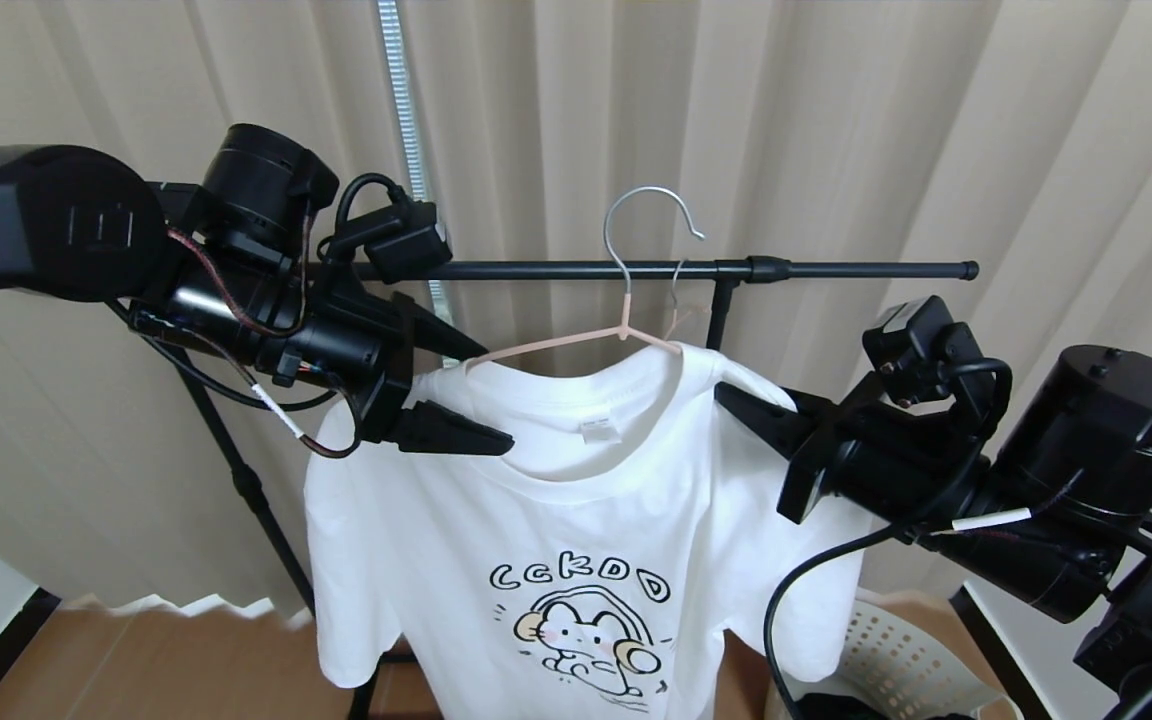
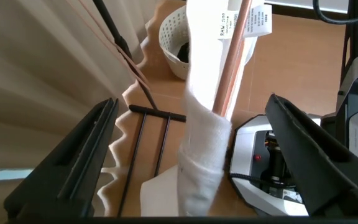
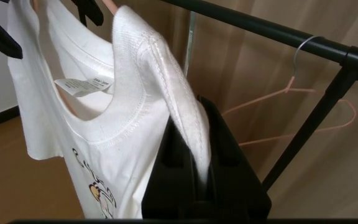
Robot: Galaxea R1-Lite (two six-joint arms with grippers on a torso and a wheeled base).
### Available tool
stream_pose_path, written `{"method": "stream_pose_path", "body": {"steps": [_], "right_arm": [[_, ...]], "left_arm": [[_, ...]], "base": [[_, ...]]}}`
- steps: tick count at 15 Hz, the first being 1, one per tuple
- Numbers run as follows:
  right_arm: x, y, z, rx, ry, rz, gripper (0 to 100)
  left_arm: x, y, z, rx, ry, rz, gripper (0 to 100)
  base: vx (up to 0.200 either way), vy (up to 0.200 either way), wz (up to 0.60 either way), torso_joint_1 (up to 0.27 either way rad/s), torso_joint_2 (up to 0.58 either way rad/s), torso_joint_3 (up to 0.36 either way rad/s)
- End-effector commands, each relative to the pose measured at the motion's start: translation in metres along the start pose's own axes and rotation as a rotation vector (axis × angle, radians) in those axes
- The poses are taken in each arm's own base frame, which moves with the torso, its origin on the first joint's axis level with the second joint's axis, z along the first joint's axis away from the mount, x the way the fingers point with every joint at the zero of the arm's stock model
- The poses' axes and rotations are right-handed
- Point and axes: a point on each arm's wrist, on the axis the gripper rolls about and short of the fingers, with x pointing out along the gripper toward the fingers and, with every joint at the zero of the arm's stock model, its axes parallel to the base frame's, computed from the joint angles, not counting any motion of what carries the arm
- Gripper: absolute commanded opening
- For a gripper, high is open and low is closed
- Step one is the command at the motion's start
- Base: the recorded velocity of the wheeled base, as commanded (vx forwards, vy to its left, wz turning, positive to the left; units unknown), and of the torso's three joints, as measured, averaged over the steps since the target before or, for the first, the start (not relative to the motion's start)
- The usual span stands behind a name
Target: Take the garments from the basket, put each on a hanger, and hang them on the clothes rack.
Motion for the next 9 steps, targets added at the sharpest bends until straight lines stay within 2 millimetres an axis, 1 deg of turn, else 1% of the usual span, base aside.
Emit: {"method": "stream_pose_path", "body": {"steps": [1, 2, 3, 6, 9], "right_arm": [[-0.0004, 0.0006, 0.0001, -0.001, 0.0, 0.002, 0], [-0.002, 0.0008, 0.0008, -0.001, -0.002, 0.002, 0], [-0.0027, 0.0008, 0.0013, -0.001, -0.003, 0.002, 0], [-0.003, 0.0009, 0.0017, -0.001, -0.005, 0.002, 0], [-0.003, 0.0009, 0.0017, -0.001, -0.005, 0.002, 0]], "left_arm": [[0.0013, 0.0002, -0.0005, -0.002, 0.002, -0.003, 100], [0.0013, 0.0002, -0.0005, -0.002, 0.001, -0.004, 100], [0.0014, -0.0004, -0.0002, -0.001, 0.002, -0.004, 0], [0.0012, -0.001, -0.0006, 0.0, 0.004, -0.006, 0], [0.0027, -0.0028, -0.0014, 0.039, 0.008, -0.015, 0]], "base": [[0.0, 0.0, 0.0, 0.0, 0.0, 0.0], [0.0, 0.0, 0.0, 0.0, 0.0, 0.0], [0.0, 0.0, 0.0, 0.0, 0.0, 0.0], [0.0, 0.0, 0.0, 0.0, 0.0, 0.0], [0.0, 0.0, 0.0, 0.0, 0.0, 0.0]]}}
